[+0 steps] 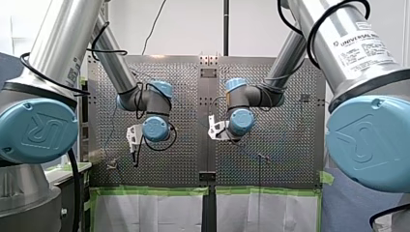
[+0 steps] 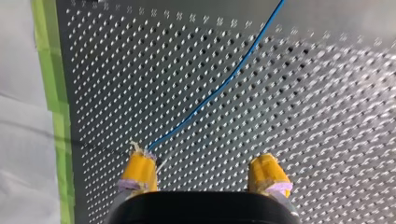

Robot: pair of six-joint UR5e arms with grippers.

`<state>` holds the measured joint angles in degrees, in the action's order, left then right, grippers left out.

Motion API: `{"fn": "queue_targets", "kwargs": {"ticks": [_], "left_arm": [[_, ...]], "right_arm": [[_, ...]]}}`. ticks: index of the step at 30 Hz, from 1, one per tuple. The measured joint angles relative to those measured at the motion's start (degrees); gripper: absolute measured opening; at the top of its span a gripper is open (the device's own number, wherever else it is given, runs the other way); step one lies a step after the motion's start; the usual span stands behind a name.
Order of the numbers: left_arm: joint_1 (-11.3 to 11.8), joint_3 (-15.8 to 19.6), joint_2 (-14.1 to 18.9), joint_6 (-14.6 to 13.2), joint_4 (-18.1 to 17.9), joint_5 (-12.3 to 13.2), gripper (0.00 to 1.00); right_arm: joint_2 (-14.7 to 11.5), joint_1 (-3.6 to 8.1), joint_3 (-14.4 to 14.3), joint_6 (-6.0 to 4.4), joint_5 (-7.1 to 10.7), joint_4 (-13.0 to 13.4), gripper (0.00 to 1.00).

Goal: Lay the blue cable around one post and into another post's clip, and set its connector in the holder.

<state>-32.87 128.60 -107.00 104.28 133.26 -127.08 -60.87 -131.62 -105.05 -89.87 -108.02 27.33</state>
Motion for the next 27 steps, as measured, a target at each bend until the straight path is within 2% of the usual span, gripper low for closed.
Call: {"fn": "queue_targets", "kwargs": {"ticks": [7,9,12,16,20,23,27], "left_arm": [[0.7,0.0,0.0,-0.2,0.5,3.0,0.98],[0.8,0.0,0.0,-0.5,0.5,3.9,0.98],[0.8,0.0,0.0,-0.7,0.4,5.0,0.98],[0.9,0.0,0.0,-0.8,0.3,5.4,0.98],[0.9,0.0,0.0,-0.8,0.2,5.5,0.98],[0.9,0.0,0.0,-0.8,0.2,5.4,0.98],[1.0,0.0,0.0,-0.6,0.3,4.8,0.98]], "right_arm": [[0.0,3.05,-1.4,0.14,1.21,1.2,0.99],[0.0,3.74,-1.5,0.79,2.01,1.9,0.99],[-0.1,3.82,-1.6,1.93,3.45,2.8,0.99],[-0.1,3.10,-1.6,3.11,5.42,3.3,0.99],[-0.1,1.75,-1.6,4.40,7.11,3.5,0.99],[-0.1,0.33,-1.6,4.39,7.13,4.2,0.99],[-0.1,-1.70,-1.6,3.93,5.85,4.7,0.99]]}}
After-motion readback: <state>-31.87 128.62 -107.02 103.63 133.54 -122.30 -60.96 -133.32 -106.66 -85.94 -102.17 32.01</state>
